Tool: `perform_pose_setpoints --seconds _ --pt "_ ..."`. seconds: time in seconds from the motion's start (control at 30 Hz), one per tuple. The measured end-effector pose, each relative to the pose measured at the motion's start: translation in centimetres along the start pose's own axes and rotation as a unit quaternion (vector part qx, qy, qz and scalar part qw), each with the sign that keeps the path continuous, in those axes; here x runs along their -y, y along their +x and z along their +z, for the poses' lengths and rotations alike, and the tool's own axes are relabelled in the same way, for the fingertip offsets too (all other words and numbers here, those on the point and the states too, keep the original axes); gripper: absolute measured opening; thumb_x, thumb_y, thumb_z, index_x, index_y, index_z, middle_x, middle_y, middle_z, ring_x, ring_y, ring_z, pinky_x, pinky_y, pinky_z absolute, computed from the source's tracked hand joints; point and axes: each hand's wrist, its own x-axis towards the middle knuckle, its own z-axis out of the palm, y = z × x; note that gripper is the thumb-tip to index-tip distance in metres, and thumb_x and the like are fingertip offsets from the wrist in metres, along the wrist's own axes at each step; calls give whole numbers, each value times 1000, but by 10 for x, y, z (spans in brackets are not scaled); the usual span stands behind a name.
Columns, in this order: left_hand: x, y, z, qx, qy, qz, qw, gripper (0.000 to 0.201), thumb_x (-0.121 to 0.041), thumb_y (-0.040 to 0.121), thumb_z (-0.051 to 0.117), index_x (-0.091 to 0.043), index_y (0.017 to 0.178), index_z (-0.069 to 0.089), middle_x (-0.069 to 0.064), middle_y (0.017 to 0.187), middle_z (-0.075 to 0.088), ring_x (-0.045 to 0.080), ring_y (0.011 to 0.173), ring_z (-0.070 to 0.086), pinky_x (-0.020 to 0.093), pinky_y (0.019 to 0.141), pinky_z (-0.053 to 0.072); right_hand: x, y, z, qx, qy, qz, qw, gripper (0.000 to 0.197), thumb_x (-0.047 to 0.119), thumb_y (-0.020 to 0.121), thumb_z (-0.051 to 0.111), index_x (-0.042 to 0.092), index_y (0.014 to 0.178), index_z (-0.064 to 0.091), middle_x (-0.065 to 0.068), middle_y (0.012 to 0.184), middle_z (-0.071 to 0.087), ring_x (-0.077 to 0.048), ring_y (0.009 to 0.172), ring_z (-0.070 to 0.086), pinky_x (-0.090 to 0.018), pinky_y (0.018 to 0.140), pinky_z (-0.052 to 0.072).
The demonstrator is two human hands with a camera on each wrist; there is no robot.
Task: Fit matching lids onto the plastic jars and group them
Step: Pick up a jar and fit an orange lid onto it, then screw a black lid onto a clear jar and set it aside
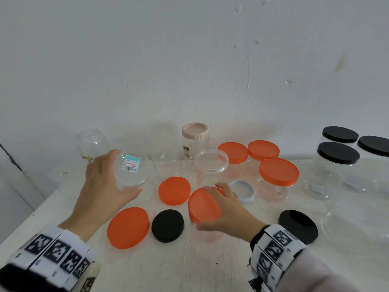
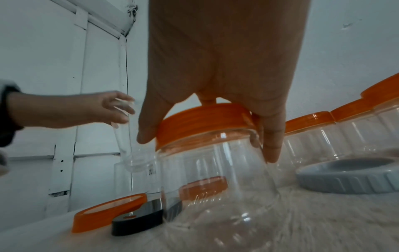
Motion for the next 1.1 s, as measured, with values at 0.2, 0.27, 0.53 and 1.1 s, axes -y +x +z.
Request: perform_pose_setpoints --seconds 0.2,0.27,0.53,1.1 --pt "-9 -16 -20 -43 -143 -27 988 105 -21 52 92 -27 136 29 -1 129 44 12 107 45 30 83 42 5 12 -1 -39 -28 23 999 107 67 64 73 36 147 13 7 148 8 -27 134 20 -49 105 36" --pt "-16 -20 -22 -48 -167 -35 984 112 -18 52 92 -37 139 24 -7 123 36 10 103 42 29 82 39 7 11 -2 -56 -43 30 997 106 65 68 72 32 148 11 2 150 9 -30 135 20 -49 104 35" --pt "-55 -35 -26 21 -298 -51 953 89 -48 39 83 -67 110 32 -13 125 38 14 108 50 33 86 44 -13 -17 -18 -102 -31 19 994 105 58 74 72 28 151 8 -2 149 17 -27 134 22 -42 103 36" --pt "-93 -79 29 255 -557 -213 761 54 -50 48 85 -43 98 67 8 106 66 25 90 71 32 67 58 -102 -83 -78 -37 -139 197 970 81 45 87 63 19 149 18 -9 144 28 -29 132 28 -41 104 34"
